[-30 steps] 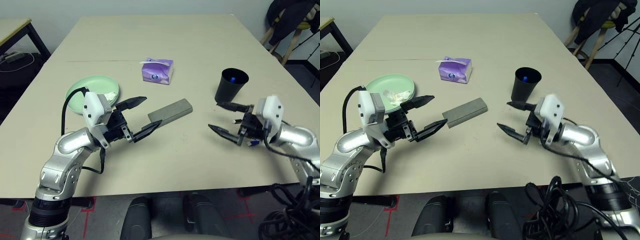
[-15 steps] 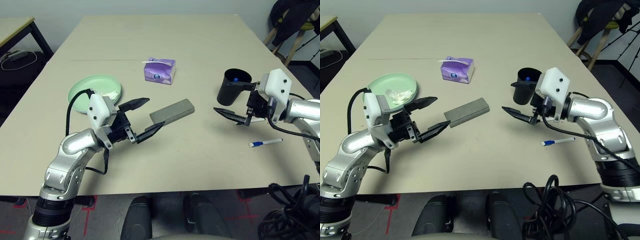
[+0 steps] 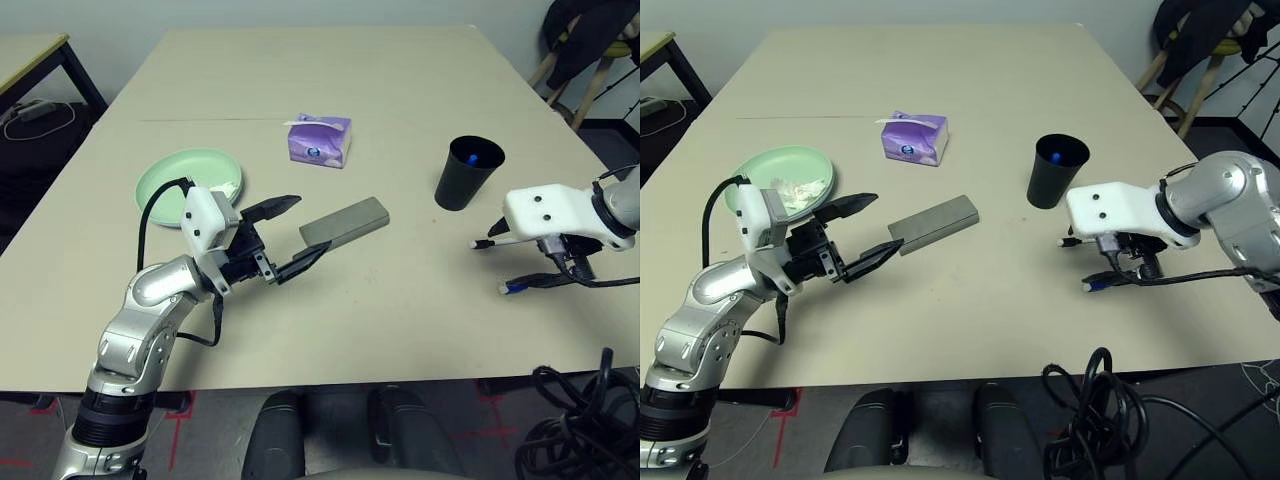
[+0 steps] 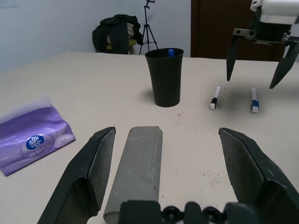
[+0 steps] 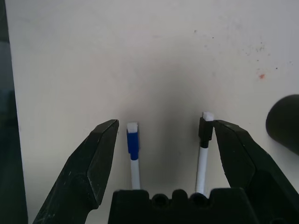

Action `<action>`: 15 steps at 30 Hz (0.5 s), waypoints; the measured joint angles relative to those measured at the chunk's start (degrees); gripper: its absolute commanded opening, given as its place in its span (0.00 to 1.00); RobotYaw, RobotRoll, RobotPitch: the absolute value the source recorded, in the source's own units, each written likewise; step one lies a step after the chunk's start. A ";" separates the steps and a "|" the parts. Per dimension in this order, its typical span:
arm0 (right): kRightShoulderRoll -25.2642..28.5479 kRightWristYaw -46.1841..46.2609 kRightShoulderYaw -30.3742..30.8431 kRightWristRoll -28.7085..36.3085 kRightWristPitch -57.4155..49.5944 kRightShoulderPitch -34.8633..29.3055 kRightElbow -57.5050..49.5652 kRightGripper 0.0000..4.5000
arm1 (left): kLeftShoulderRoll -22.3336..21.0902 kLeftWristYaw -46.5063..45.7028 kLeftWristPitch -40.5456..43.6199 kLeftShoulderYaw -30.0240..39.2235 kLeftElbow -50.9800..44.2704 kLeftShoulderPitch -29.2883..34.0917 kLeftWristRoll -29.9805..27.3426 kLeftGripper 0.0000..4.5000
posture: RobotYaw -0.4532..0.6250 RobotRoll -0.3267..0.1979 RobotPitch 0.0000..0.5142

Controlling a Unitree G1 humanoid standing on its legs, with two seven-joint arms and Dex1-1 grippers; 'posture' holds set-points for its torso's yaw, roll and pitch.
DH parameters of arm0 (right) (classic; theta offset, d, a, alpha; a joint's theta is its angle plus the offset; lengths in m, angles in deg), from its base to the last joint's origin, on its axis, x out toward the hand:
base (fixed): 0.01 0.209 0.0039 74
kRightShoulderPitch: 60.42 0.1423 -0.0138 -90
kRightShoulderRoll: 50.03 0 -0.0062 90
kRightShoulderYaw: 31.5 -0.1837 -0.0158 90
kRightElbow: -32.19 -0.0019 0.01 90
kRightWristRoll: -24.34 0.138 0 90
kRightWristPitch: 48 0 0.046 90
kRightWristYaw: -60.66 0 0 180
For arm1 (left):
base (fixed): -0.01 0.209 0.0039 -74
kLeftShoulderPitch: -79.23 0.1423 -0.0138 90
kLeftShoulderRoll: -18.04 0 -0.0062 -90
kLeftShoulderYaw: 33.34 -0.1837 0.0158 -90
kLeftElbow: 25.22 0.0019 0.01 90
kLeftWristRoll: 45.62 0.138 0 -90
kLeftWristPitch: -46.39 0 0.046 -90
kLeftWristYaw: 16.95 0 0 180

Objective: Organize and tidy the items on the table.

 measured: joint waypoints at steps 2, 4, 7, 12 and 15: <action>-1.15 -0.59 0.49 -1.45 3.18 0.70 1.29 1.00 | 0.00 0.00 0.00 -0.06 0.02 0.00 0.00 1.00 | 0.46 0.62 0.23; -2.57 -1.31 1.64 -2.46 5.22 1.81 2.85 1.00 | 0.03 0.00 -0.01 -0.20 0.01 -0.06 0.00 1.00 | 0.46 0.62 0.23; -3.20 -2.74 4.93 -4.29 6.50 4.43 4.59 1.00 | 0.15 -0.11 -0.01 -0.43 0.05 -0.22 0.03 1.00 | 0.46 0.62 0.25; -2.62 -3.24 10.05 -5.75 9.05 8.57 7.31 1.00 | 0.29 -0.64 -0.01 -0.66 0.06 -1.00 0.07 1.00 | 0.46 0.62 0.26; -1.93 -3.30 11.63 -5.73 9.58 9.32 7.39 1.00 | 0.29 -0.88 -0.01 -0.76 0.06 -0.99 0.06 1.00 | 0.46 0.62 0.26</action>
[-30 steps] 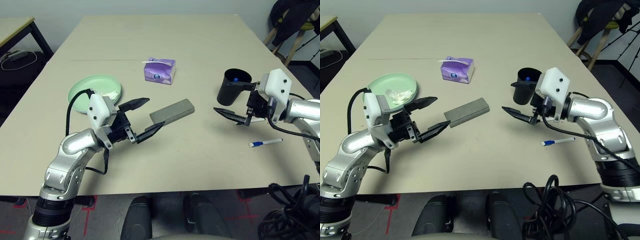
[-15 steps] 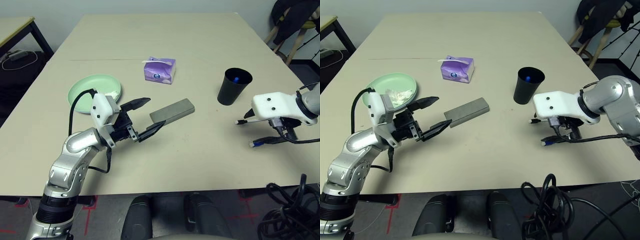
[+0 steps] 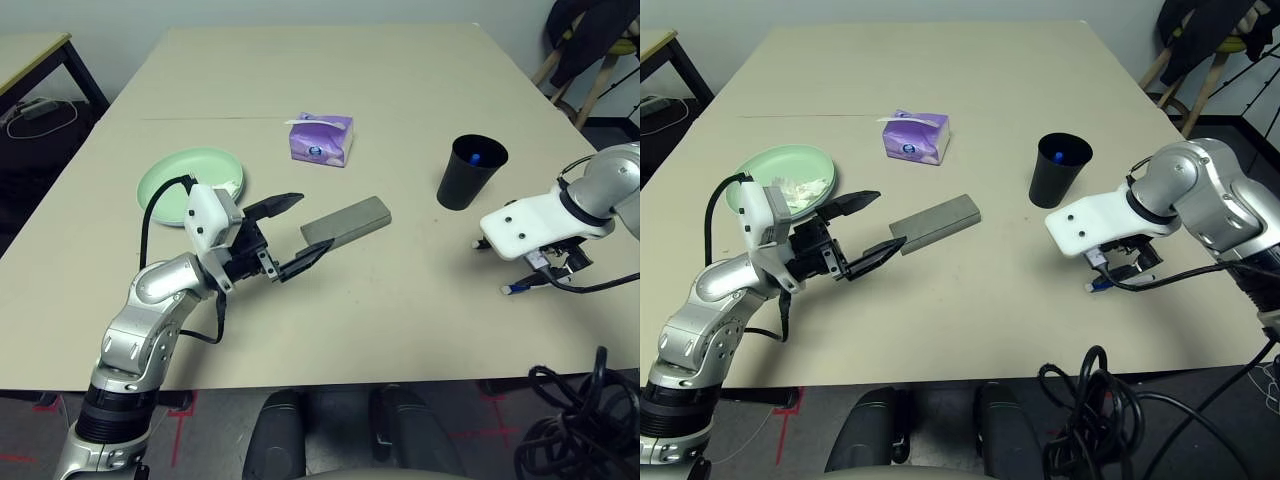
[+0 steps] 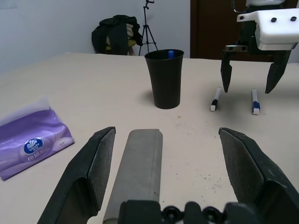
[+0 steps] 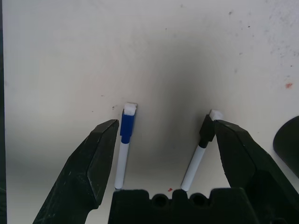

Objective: Organize and tidy the items on the table.

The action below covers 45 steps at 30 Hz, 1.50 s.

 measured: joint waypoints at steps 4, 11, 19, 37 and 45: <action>1.73 -0.02 1.18 0.08 0.02 -0.66 -0.83 1.00 | -0.03 -0.14 0.06 -0.02 -0.01 -0.02 -0.03 1.00 | 0.46 0.62 0.27; 4.59 -0.06 1.70 0.52 -0.12 -4.21 -4.48 1.00 | -0.12 -0.12 0.10 -0.08 0.05 -0.68 -0.05 1.00 | 0.45 0.62 0.28; 5.25 -0.06 1.58 -1.66 1.84 -5.82 -4.81 1.00 | -0.11 -0.11 0.11 -0.16 0.07 -0.93 -0.05 1.00 | 0.45 0.62 0.29; 0.71 1.96 -3.10 -8.78 -4.61 -11.18 -7.74 1.00 | -0.78 0.34 0.37 -0.10 0.06 -0.90 -0.14 1.00 | 0.44 0.62 0.30; -0.13 3.04 -4.41 -10.66 -10.97 -13.58 -11.08 1.00 | -1.29 0.66 0.57 -0.10 0.07 -0.90 -0.17 1.00 | 0.43 0.62 0.31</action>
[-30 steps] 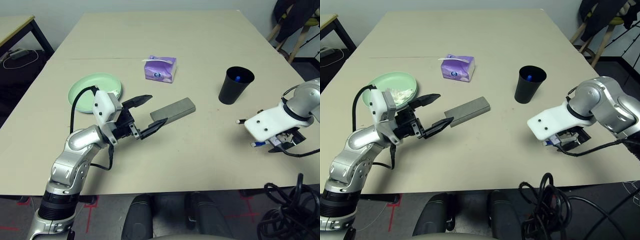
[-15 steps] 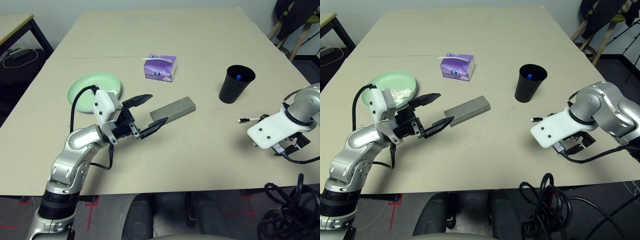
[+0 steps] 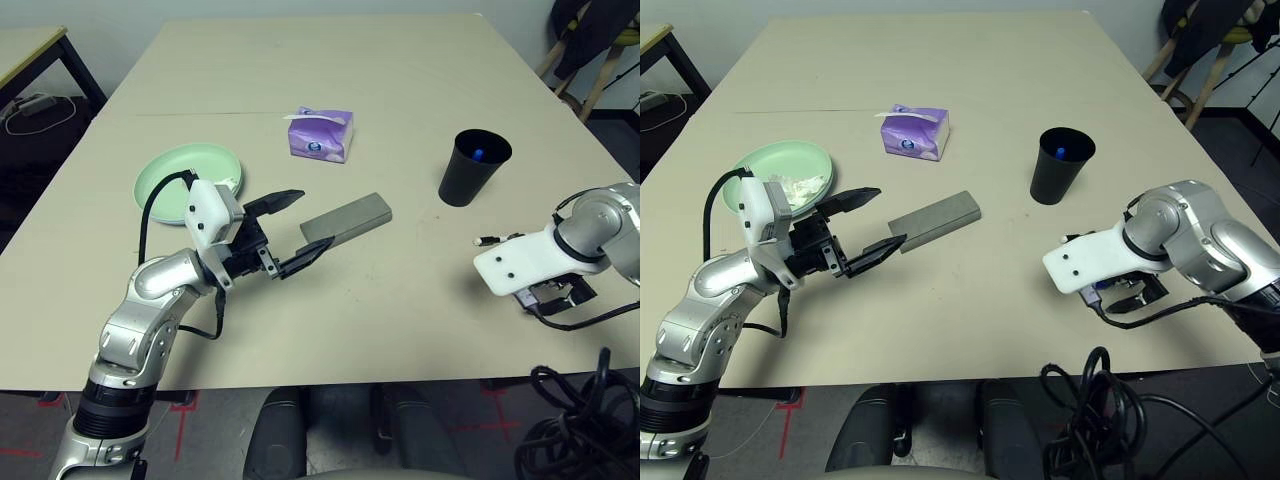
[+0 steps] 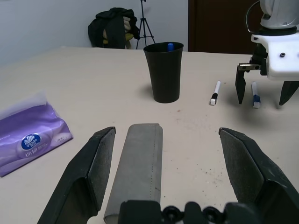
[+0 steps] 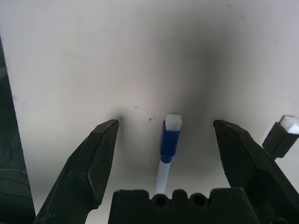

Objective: Organize and tidy the items on the table.

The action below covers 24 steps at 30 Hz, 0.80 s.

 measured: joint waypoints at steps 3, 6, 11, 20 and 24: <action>0.02 0.36 -0.61 -0.67 -0.38 -0.22 -0.34 1.00 | -0.01 0.25 0.01 0.00 0.00 0.00 0.00 1.00 | 0.43 0.62 0.32; 0.03 0.80 -0.64 -1.28 -0.49 -0.33 -0.32 1.00 | 0.00 0.26 0.09 0.00 0.00 0.00 0.00 1.00 | 0.43 0.62 0.32; 0.69 0.77 -1.12 -1.28 -0.50 -0.93 -0.32 1.00 | 0.00 0.27 0.18 0.00 0.00 0.00 0.01 1.00 | 0.43 0.62 0.33; 1.34 0.10 -1.50 -1.25 -0.79 -2.16 -0.37 1.00 | 0.02 0.27 0.29 -0.01 0.01 0.00 0.01 1.00 | 0.43 0.62 0.35; 1.44 -0.06 -2.31 -1.24 -0.89 -2.52 -0.48 1.00 | 0.03 0.26 0.34 -0.01 0.01 0.00 0.00 1.00 | 0.43 0.62 0.35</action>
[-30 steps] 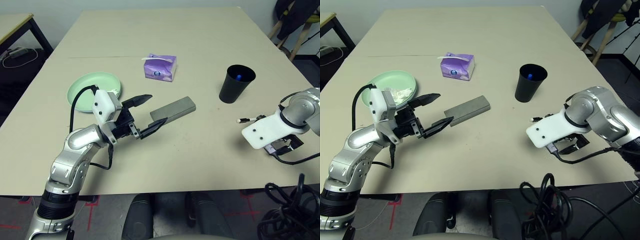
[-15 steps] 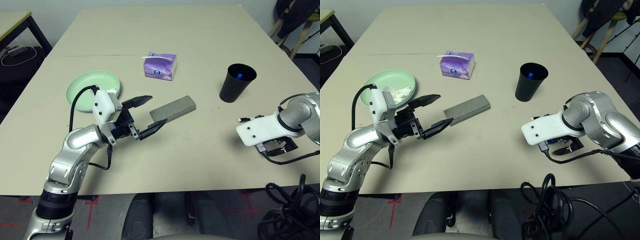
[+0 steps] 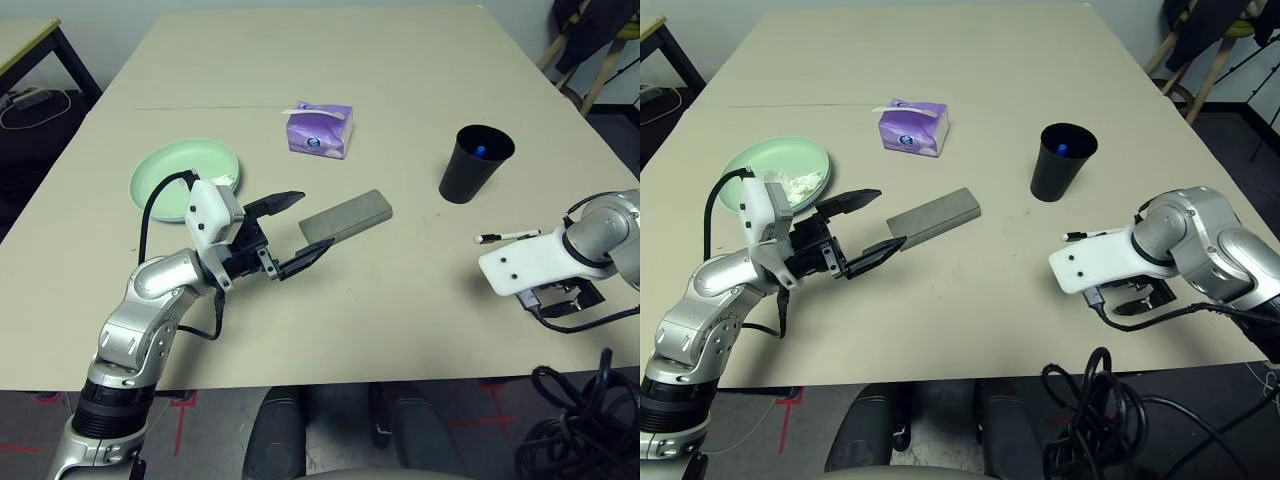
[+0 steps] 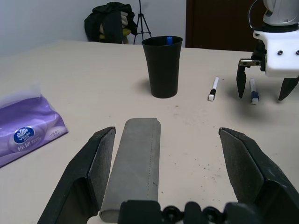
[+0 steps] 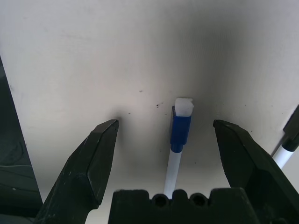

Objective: Organize and tidy the items on the table.

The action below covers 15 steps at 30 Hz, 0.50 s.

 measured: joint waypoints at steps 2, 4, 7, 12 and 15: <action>0.00 -0.03 -0.28 0.00 -0.13 -0.16 -0.18 1.00 | 0.04 -0.01 0.03 0.00 0.00 0.00 0.00 1.00 | 0.43 0.62 0.35; -0.02 -0.09 -0.34 0.01 -0.26 -0.73 -0.28 0.91 | 0.05 -0.02 0.06 0.00 -0.01 0.00 0.00 1.00 | 0.43 0.62 0.36; -0.16 -0.08 -0.46 0.01 -0.67 -1.12 -0.51 0.70 | 0.04 -0.02 0.14 0.00 -0.01 0.04 0.00 1.00 | 0.43 0.62 0.36; -0.36 -0.07 -0.49 0.02 -1.17 -1.13 -0.99 0.27 | 0.02 -0.01 0.19 0.01 -0.01 0.06 -0.02 1.00 | 0.43 0.62 0.38; -0.36 -0.16 -0.50 0.07 -1.23 -1.15 -1.06 0.07 | 0.02 -0.02 0.35 0.02 -0.01 0.09 -0.03 1.00 | 0.43 0.62 0.38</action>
